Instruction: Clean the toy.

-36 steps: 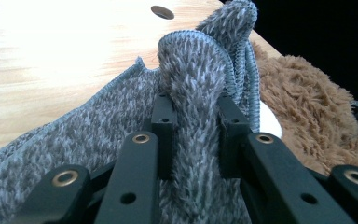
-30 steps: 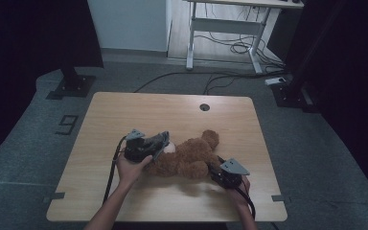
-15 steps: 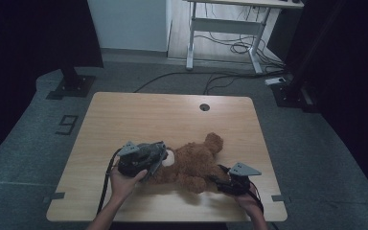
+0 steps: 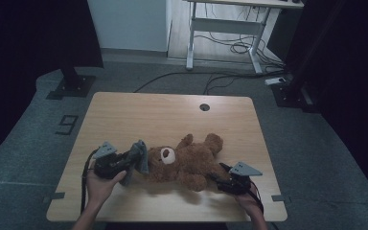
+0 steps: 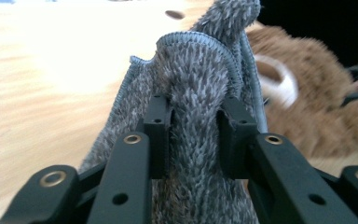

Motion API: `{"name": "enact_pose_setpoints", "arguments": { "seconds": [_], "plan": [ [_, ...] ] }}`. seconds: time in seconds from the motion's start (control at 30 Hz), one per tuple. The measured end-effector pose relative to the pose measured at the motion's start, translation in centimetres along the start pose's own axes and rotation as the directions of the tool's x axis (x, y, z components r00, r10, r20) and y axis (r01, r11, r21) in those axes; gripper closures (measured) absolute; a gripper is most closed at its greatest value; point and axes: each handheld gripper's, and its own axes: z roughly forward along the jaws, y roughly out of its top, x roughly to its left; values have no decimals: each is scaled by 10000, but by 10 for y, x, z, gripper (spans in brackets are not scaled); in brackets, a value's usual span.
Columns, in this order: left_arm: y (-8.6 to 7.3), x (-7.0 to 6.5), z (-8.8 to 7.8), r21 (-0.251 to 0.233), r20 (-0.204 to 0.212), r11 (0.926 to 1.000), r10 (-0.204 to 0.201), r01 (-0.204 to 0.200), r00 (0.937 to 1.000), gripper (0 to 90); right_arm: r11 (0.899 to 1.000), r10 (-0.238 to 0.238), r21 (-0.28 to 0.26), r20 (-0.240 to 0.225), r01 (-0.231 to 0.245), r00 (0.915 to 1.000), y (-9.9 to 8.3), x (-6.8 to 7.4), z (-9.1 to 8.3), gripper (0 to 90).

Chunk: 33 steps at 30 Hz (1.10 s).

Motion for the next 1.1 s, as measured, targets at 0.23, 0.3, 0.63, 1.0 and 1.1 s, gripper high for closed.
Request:
{"name": "enact_pose_setpoints", "arguments": {
  "seconds": [0.23,0.3,0.63,1.0,1.1],
  "plan": [
    [-26,16,-19,650,-493,9979,-54,87,9988,650,10000,64,-61,24,-64,10000,0,-1,0,374],
    [-31,18,-25,654,-620,9978,-58,98,9981,650,10000,59,-41,8,-59,10000,0,-1,0,373],
    [-60,37,-48,1120,-1240,9928,-288,428,9919,652,9999,98,-56,-74,-99,9999,-1,-2,1,373],
    [-67,36,-28,1930,-1235,9806,-99,338,9923,418,9998,175,-109,-118,-176,9998,-1,-3,0,361],
    [-58,32,-34,1393,-1070,9901,0,150,9943,321,9998,165,-134,-86,-166,9998,0,-4,-2,353]
  ]
}}
